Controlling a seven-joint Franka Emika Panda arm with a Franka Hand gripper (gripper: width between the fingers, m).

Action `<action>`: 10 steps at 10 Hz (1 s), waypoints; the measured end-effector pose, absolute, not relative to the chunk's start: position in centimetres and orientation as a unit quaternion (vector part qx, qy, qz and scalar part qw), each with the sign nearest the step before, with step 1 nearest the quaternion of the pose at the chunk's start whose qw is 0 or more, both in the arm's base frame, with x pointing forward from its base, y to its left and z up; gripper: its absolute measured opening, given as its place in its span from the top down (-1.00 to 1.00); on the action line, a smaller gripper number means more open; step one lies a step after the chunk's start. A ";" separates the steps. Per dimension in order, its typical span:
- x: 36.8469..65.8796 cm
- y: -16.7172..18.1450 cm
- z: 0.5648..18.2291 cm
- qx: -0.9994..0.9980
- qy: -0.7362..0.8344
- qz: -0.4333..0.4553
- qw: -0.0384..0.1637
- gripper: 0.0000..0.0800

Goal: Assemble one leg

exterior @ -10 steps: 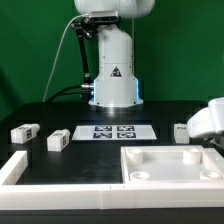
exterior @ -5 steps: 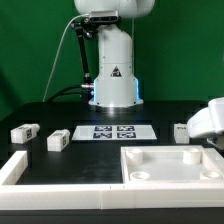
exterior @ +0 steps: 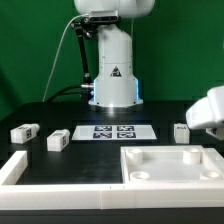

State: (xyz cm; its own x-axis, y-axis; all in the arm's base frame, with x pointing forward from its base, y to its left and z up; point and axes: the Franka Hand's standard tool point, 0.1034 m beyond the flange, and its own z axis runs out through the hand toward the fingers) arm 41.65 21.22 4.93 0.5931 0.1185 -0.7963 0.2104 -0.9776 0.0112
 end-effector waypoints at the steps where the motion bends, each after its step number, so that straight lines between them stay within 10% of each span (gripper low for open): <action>1: 41.9 21.1 6.4 0.890 0.093 -0.442 0.054 0.28; 3: 43.1 20.7 8.6 0.901 0.087 -0.421 0.051 0.28; 10: 46.5 18.8 7.9 0.971 0.110 -0.210 -0.001 0.28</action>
Offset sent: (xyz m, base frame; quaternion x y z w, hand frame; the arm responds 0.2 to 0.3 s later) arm 0.0000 0.0000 0.0000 0.0000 0.0000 0.0000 1.0000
